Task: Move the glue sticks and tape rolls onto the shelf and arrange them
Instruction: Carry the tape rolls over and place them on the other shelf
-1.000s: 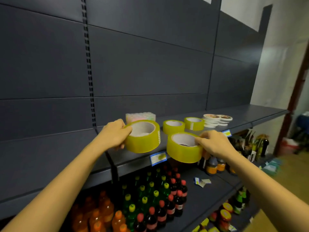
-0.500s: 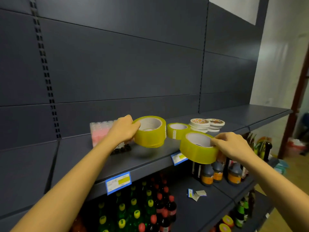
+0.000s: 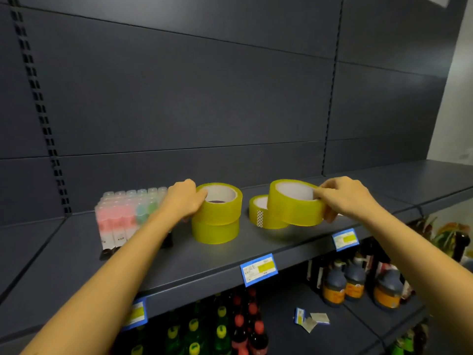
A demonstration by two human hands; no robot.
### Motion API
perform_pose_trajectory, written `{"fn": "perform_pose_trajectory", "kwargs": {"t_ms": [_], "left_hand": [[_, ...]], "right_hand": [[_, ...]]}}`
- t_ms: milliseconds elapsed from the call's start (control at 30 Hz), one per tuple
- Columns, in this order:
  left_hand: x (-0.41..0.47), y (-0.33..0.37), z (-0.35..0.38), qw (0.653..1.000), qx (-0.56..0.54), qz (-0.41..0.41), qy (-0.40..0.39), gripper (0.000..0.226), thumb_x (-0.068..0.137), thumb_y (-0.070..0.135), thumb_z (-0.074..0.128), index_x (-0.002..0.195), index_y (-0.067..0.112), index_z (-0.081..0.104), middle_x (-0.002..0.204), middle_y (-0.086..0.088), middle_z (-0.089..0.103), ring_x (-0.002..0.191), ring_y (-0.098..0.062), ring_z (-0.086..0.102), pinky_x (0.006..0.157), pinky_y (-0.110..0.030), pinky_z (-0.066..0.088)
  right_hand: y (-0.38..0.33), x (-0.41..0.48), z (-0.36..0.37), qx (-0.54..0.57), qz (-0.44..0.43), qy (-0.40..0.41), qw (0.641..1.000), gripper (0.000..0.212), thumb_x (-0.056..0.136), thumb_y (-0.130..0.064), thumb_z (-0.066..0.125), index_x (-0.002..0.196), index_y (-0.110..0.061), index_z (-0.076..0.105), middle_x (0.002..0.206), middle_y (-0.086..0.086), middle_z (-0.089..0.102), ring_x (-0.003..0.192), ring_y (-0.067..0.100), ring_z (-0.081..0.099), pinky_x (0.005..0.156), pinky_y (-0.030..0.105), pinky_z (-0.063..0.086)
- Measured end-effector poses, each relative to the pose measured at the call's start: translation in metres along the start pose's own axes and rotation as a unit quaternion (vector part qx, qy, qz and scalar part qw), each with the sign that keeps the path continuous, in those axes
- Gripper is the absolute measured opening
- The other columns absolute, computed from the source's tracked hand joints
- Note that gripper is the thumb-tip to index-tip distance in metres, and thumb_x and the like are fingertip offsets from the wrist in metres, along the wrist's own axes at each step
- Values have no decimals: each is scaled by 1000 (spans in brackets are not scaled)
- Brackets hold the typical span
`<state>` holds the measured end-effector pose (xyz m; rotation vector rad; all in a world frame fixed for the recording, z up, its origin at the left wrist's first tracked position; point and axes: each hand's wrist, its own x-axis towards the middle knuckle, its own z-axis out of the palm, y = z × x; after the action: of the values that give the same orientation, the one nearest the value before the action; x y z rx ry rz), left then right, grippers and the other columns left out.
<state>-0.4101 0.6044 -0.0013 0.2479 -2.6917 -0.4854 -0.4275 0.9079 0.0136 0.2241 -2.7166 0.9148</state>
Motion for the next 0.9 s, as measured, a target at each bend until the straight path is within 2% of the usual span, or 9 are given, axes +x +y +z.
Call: {"fn": "perform_pose_trajectory", "kwargs": {"t_ms": [133, 267, 400, 467, 567, 667, 733, 800, 900], "left_hand": [[4, 1, 9, 998, 41, -45, 13, 39, 93, 30, 44, 80, -4, 57, 94, -28, 63, 87, -40, 60, 64, -36, 39], [-1, 6, 9, 990, 84, -83, 76, 37, 94, 34, 43, 106, -1, 50, 112, -26, 60, 103, -42, 54, 76, -39, 41], [-15, 17, 5, 967, 148, -87, 187, 41, 95, 39, 41, 115, 3, 42, 104, -22, 63, 98, -43, 56, 67, -37, 34], [-24, 21, 4, 958, 179, -85, 208, 43, 95, 38, 41, 120, 4, 40, 99, -19, 65, 94, -40, 58, 64, -36, 34], [-40, 22, 2, 944, 218, -80, 232, 37, 94, 37, 41, 113, 6, 42, 95, -15, 65, 90, -34, 59, 61, -34, 34], [-58, 18, -5, 928, 269, -76, 246, 33, 94, 38, 41, 108, 8, 48, 95, -12, 64, 90, -31, 58, 68, -35, 34], [-71, 12, -9, 923, 286, -84, 244, 32, 94, 38, 41, 106, 10, 51, 95, -8, 64, 92, -28, 56, 74, -35, 34], [-85, 4, -13, 922, 279, -98, 249, 30, 92, 37, 44, 105, 12, 53, 96, -5, 64, 93, -25, 55, 77, -34, 34], [-111, -13, -23, 914, 283, -139, 257, 28, 91, 34, 45, 106, 12, 54, 96, -4, 64, 92, -25, 53, 76, -34, 32]], "right_hand": [[1, 33, 6, 13, -42, -29, 999, 20, 89, -33, 50, 84, -20, 65, 47, 1, 64, 73, 13, 62, 60, 21, 39], [-2, 60, 17, 6, -62, -39, 997, 21, 88, -34, 51, 86, -18, 64, 51, 2, 65, 77, 20, 65, 71, 30, 46], [-6, 82, 31, -2, -71, -65, 995, 22, 86, -33, 52, 93, -16, 65, 79, 12, 71, 88, 31, 65, 86, 39, 51], [-8, 90, 38, -32, -76, -73, 994, 26, 86, -33, 53, 100, -14, 66, 96, 15, 68, 96, 35, 61, 85, 39, 50], [-9, 96, 49, -106, -97, -74, 987, 37, 89, -35, 51, 112, -9, 63, 112, 17, 63, 103, 37, 57, 83, 38, 47], [-13, 95, 51, -211, -137, -22, 968, 41, 92, -38, 46, 121, -12, 59, 123, 14, 56, 111, 35, 53, 80, 35, 41], [-22, 91, 49, -231, -193, 25, 953, 45, 94, -42, 43, 126, -13, 52, 129, 12, 48, 116, 33, 49, 83, 37, 40], [-40, 83, 52, -191, -289, 50, 937, 43, 94, -41, 44, 128, -14, 50, 129, 10, 47, 117, 31, 47, 88, 39, 40], [-81, 56, 66, -61, -414, -4, 908, 34, 93, -36, 47, 124, -22, 53, 126, 2, 51, 118, 23, 47, 87, 36, 41]]}}
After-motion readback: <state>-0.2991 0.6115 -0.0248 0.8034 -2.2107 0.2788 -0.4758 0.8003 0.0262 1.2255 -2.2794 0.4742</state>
